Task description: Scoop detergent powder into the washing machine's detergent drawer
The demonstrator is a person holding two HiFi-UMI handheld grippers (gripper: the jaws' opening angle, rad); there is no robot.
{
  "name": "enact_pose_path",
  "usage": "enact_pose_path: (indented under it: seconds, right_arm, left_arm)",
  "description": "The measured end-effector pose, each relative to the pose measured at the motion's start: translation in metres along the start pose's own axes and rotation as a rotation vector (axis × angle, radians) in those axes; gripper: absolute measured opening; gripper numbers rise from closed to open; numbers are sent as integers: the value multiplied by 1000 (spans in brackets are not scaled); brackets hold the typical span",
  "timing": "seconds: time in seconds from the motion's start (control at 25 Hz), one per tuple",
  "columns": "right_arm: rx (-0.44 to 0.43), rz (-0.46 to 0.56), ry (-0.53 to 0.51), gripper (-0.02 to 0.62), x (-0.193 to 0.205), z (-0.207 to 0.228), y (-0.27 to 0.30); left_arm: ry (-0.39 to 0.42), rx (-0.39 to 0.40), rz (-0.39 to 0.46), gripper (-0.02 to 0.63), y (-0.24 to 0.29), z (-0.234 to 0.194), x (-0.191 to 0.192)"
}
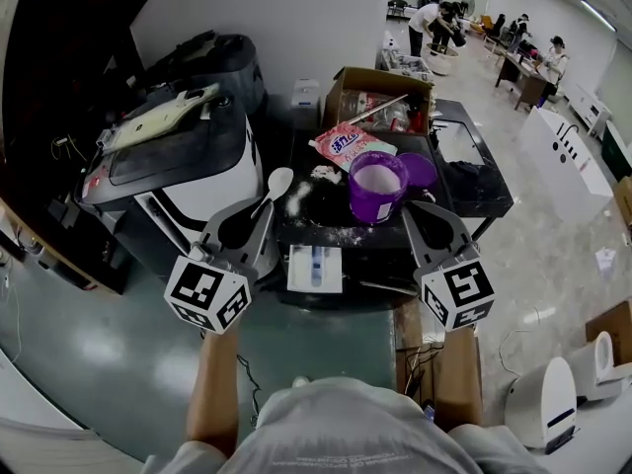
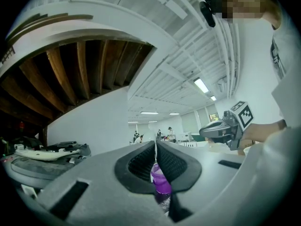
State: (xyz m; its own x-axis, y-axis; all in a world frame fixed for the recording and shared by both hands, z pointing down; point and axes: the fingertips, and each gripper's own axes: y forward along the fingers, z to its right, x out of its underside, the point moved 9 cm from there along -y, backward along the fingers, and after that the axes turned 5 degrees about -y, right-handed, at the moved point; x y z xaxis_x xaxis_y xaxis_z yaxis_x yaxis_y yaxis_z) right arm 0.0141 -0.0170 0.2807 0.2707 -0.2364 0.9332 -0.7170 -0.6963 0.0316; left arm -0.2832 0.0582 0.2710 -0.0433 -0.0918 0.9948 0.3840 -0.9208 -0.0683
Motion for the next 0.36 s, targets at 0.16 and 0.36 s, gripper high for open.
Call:
enact_pose_path:
  seconds: [0.16,0.36]
  right_arm:
    - [-8,2,7,5,3,-3,2]
    - [-15,0,13,5,3,-6,2]
  left_arm:
    - [-3,-7,-4,15,-3,-1,2]
    - [2,-13,-8,15,-6,-3,0]
